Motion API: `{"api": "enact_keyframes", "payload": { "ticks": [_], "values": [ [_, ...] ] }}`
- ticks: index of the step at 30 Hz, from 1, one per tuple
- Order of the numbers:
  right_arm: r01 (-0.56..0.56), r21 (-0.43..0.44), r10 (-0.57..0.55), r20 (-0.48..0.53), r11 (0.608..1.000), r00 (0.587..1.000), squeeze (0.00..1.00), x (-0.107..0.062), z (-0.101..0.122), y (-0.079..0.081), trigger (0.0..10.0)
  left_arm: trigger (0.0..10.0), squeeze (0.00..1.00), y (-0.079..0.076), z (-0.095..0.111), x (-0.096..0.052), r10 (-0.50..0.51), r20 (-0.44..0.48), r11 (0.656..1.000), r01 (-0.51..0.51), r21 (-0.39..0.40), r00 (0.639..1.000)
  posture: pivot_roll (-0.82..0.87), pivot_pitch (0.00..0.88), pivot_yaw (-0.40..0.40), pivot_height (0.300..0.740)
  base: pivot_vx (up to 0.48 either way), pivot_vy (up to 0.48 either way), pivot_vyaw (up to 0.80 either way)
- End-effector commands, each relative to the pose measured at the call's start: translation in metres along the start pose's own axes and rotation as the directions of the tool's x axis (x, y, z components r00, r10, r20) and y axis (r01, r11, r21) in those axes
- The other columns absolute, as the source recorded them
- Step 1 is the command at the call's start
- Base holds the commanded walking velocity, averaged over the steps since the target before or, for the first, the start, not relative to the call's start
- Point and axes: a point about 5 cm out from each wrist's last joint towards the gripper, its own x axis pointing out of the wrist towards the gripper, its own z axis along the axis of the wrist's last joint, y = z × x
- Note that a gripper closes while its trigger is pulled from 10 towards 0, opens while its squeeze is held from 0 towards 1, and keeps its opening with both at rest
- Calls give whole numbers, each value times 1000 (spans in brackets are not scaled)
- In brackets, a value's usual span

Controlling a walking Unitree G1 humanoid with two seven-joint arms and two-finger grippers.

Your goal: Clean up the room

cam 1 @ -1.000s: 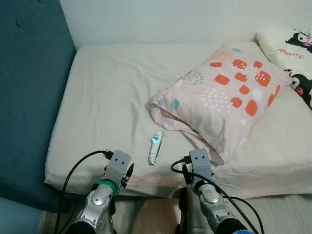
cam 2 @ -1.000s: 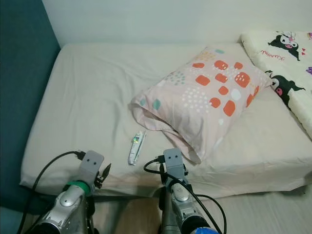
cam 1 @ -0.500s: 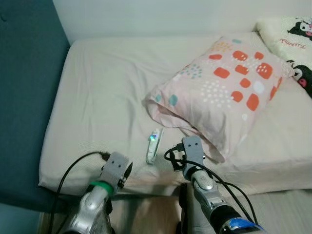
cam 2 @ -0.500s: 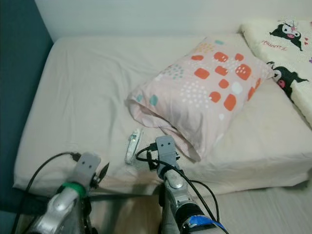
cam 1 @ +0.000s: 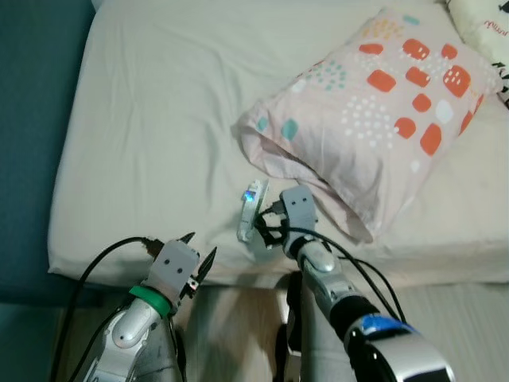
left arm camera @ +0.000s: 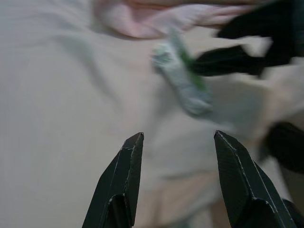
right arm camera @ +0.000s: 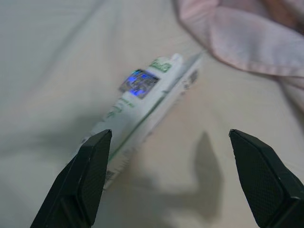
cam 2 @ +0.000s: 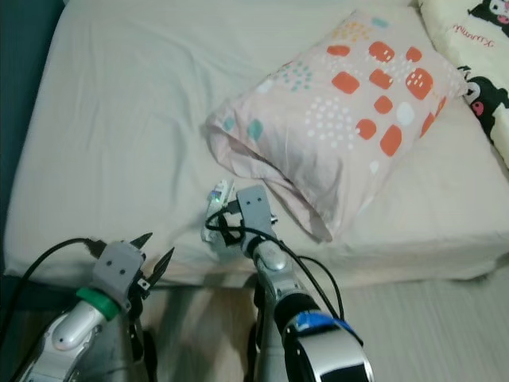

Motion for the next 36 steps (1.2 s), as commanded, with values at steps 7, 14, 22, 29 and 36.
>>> {"api": "enact_keyframes", "payload": {
  "ticks": [7, 14, 22, 29, 36],
  "values": [
    [-16, 13, 17, -109, 1000, 994, 1000, 3, -9, 12, 10000, 10000, 0, -17, 10, -10, -105, -17, 994, 105, 0, 994, 206, 409, -96, 552, 0, 0, 0],
    [-29, -1, 29, -120, 1000, 992, 510, 9, -2, 21, 10000, 10000, 0, -24, 30, -13, -213, 18, 977, 212, 18, 977, 245, 429, -90, 552, 0, 0, 0],
    [-13, -14, 11, -159, 1000, 987, 0, 11, -1, 18, 10000, 10000, 0, -41, 39, -19, -322, 12, 947, 322, 16, 947, 259, 435, -88, 552, 0, 0, 0],
    [21, -12, -23, -163, 1000, 986, 0, 10, -1, 8, 157, 10000, 0, -44, 43, -17, -334, 18, 943, 334, -2, 942, 247, 426, -84, 552, 0, 0, 0],
    [44, -21, -47, -164, 999, 985, 0, 8, -4, 4, 0, 10000, 0, -41, 47, -11, -289, 30, 956, 290, -43, 957, 234, 418, -80, 552, 0, 0, 0]
  ]
}}
